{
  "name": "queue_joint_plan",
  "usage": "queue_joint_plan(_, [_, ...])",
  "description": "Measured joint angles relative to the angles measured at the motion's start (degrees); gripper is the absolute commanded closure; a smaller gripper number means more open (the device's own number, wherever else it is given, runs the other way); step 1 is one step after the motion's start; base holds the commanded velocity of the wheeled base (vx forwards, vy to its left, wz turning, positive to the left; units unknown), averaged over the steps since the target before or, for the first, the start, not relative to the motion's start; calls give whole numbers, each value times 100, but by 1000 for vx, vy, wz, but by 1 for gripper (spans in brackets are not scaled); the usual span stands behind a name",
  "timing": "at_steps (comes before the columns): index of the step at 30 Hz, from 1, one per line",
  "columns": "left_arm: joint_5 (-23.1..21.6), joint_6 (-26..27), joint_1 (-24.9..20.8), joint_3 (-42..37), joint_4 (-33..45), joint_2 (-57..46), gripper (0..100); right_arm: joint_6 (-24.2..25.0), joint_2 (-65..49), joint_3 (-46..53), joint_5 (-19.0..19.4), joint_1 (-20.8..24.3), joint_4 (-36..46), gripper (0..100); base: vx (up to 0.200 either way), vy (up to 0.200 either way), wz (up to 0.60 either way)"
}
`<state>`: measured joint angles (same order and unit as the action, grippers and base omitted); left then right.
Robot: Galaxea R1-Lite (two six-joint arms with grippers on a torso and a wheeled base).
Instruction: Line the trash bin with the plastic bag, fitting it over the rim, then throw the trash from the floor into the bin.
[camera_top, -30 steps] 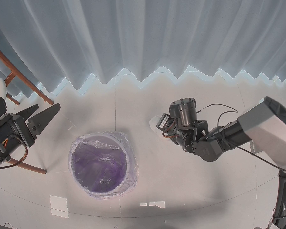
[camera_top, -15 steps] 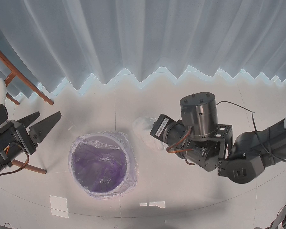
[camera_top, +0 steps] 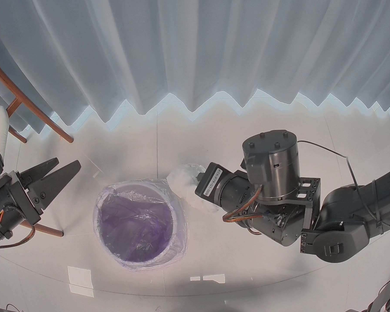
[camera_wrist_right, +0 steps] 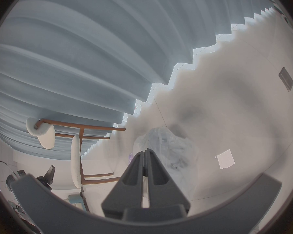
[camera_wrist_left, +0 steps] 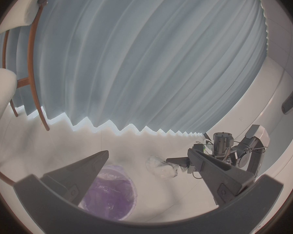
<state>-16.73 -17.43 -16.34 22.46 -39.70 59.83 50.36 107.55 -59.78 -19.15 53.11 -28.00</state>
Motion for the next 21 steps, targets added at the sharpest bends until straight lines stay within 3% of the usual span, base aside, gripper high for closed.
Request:
queue_joint_plan(4, [-34,2,7,-11,-15,-33,0,0,43,-13,2,74,-2,100,0,0,0])
queue_joint_plan(21, [-89,28,-2,-24,-20,-51,0,2,271,-129,35,146,-13,100,0,200,0])
